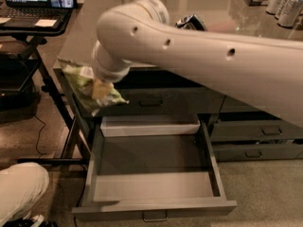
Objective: Pick green jalapeno chip bag from middle drawer and place on counter
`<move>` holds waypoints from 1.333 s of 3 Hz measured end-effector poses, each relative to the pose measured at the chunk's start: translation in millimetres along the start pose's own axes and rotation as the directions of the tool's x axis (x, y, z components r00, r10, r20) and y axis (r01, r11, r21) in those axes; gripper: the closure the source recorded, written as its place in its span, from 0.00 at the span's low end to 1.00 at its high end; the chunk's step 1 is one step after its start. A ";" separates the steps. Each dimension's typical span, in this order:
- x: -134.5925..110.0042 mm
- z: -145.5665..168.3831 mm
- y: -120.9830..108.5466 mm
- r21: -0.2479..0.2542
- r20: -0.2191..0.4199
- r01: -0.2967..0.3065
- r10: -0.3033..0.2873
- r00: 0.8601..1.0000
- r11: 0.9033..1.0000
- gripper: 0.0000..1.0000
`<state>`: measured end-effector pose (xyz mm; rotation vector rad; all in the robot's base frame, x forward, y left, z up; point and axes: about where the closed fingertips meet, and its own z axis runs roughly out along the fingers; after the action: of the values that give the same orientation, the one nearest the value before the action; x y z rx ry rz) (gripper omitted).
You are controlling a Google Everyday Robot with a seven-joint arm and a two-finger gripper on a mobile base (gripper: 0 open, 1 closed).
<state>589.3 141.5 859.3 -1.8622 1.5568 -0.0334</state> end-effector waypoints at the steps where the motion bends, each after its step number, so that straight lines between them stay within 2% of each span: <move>1: -26.0 -29.5 -46.3 0.132 -0.051 0.069 -0.063 0.997 0.989 1.00; 2: -21.1 -31.4 -55.4 0.164 -0.089 0.112 -0.098 0.991 0.980 1.00; 3: -21.1 -31.5 -55.5 0.164 -0.089 0.112 -0.098 0.991 0.980 1.00; 4: -20.2 -37.1 -62.1 0.196 -0.081 0.114 -0.100 0.992 0.974 1.00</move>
Offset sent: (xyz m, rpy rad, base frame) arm 0.0168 0.0097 0.0501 -0.0268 -0.1309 -0.0229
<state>620.5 143.1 927.6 -1.7992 1.4409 -0.2980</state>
